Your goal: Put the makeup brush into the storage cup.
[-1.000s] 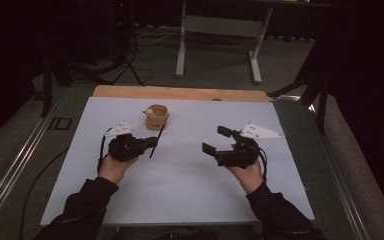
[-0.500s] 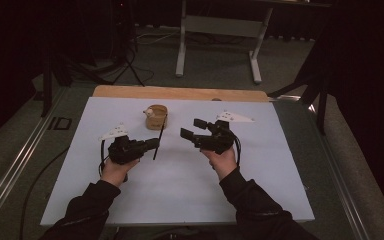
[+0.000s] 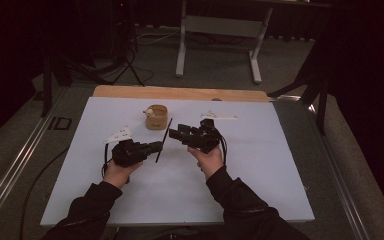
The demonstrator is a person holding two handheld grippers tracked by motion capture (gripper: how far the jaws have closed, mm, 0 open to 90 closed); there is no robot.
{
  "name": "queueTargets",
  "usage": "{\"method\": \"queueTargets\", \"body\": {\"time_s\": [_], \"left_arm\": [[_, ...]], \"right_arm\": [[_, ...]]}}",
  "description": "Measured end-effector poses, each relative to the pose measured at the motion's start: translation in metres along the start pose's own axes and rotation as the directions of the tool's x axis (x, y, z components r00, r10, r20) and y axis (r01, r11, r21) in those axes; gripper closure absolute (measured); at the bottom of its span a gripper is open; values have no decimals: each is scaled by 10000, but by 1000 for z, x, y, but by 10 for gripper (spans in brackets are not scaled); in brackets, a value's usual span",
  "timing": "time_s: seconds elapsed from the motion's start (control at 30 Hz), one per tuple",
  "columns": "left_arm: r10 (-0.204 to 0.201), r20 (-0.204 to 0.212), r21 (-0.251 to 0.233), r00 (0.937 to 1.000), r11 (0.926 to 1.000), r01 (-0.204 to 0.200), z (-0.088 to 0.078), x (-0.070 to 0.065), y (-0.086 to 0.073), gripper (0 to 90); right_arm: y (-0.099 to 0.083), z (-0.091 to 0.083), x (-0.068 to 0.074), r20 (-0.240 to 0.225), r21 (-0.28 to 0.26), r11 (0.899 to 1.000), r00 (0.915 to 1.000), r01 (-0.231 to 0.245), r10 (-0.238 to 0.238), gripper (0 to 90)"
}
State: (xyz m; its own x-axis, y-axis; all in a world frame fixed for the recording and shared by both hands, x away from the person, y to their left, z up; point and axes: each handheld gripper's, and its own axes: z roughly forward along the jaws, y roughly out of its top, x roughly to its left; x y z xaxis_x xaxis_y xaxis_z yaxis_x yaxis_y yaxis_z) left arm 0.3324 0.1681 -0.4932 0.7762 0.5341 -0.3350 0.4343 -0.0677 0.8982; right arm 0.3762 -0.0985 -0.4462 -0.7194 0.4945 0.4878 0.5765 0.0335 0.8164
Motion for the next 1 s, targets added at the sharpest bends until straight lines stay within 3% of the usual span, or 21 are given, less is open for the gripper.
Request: {"method": "queueTargets", "body": {"time_s": [0.1, 0.3, 0.47, 0.53, 0.7, 0.73, 0.77, 0.8, 0.87, 0.9, 0.93, 1.0], "left_arm": [[31, 44, 82, 10000, 10000, -32, 2, -1, -1, 863], [104, 78, 237, 9999, 9997, -106, 3, -2, -2, 862], [86, 162, 300, 9998, 9995, -91, 4, -2, -2, 863], [96, 164, 383, 9998, 9992, -102, 4, -2, -2, 863], [-21, 341, 412, 9994, 9992, 7, 4, -1, -1, 861], [-31, 437, 468, 9990, 9989, 10, 4, -1, 1, 852], [-31, 437, 468, 9990, 9989, 10, 4, -1, 1, 850], [329, 132, 622, 9994, 9975, -337, 4, -3, 4, 790], [318, 64, 708, 9995, 9970, -322, 4, -5, 5, 734], [318, 64, 708, 9995, 9970, -322, 4, -5, 5, 734], [330, -123, 896, 9994, 9955, -318, 0, -7, 10, 659], [375, -361, 952, 9986, 9949, -339, -2, -8, 12, 606]], "right_arm": [[0, 4, 0, -98, 15, 9998, 9998, -200, 200, 508], [0, 16, 1, -708, 150, 9963, 9938, -844, 853, 695], [-1, 17, -1, -809, 116, 9935, 9902, -1129, 1135, 831], [-1, 17, -3, -819, 137, 9925, 9891, -1215, 1222, 844], [-1, 16, -3, -750, 205, 9941, 9913, -1070, 1082, 854], [-1, 15, 0, -719, 163, 9972, 9947, -732, 742, 855], [-1, 15, 0, -719, 163, 9972, 9947, -732, 742, 855], [2, 14, 4, -700, 162, 9992, 9969, -358, 368, 855], [3, 14, 5, -701, 129, 9996, 9972, -264, 272, 856], [4, 13, 6, -694, 139, 9998, 9975, -106, 115, 856], [7, 11, 9, -666, 131, 9997, 9976, 193, -184, 856], [11, 10, 11, -598, 146, 9984, 9968, 545, -535, 856]]}}
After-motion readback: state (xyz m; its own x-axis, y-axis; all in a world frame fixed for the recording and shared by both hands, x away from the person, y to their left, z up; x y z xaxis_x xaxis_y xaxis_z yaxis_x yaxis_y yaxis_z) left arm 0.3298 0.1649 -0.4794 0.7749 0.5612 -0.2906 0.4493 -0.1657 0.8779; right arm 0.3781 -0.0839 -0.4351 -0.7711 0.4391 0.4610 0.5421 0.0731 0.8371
